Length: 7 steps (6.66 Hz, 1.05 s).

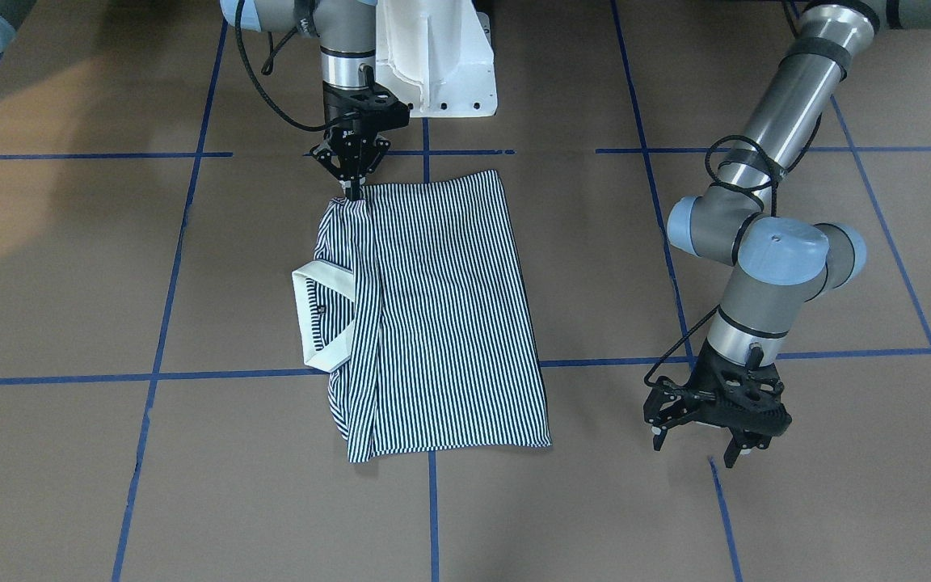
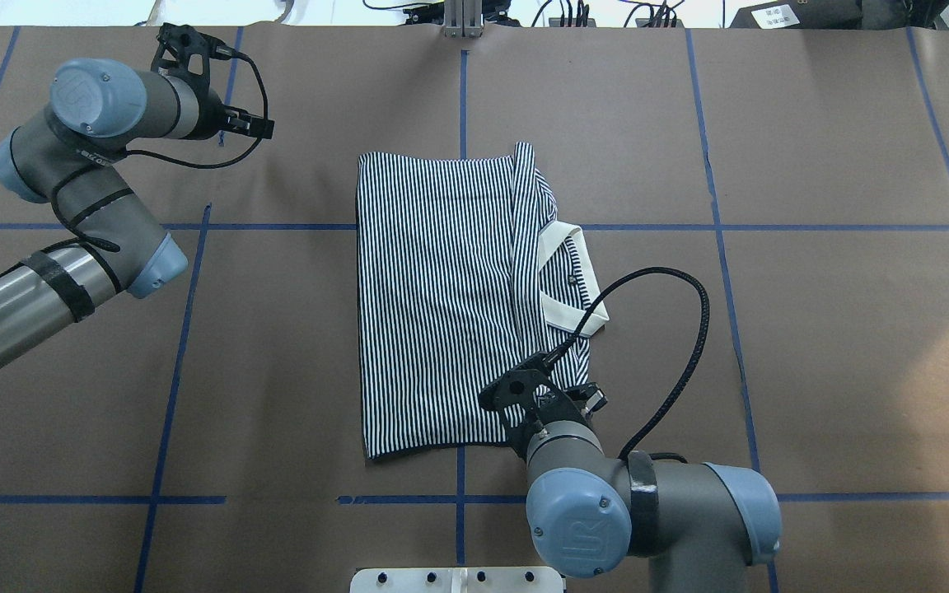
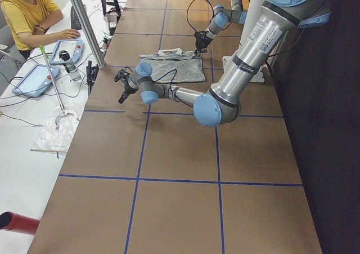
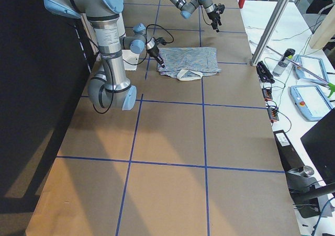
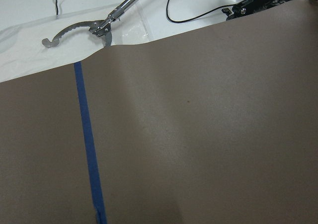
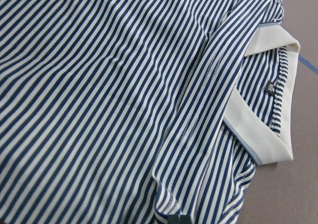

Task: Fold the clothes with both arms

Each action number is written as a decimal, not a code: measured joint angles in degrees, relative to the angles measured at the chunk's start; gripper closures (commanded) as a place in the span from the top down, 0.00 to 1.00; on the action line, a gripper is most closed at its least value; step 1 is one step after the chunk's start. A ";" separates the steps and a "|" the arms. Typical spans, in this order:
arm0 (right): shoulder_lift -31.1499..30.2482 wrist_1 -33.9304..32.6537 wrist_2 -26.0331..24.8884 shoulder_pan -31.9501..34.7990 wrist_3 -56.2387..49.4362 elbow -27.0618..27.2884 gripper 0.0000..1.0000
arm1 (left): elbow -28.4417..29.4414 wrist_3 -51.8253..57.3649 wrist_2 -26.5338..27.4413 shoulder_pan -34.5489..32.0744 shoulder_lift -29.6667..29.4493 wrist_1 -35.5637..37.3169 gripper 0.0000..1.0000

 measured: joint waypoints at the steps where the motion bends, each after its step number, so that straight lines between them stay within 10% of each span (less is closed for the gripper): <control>1: -3.02 0.00 0.05 0.33 0.28 1.85 0.00 | -0.10 -0.01 0.00 0.05 0.23 -0.17 1.00; 3: -8.53 -0.02 0.04 -0.53 4.76 3.59 0.08 | -0.25 -0.29 0.00 0.51 0.37 -0.27 1.00; 4: -9.88 -0.06 0.09 -1.54 7.89 3.75 0.66 | -0.25 -0.70 0.00 0.78 0.40 -0.29 1.00; 5: -10.60 -0.08 0.11 -2.67 11.49 3.73 1.00 | -0.25 -0.93 0.00 0.95 0.42 -0.29 1.00; 7: -11.09 -0.08 0.30 -3.88 16.65 4.23 1.00 | -0.24 -1.05 0.00 1.06 0.43 -0.26 1.00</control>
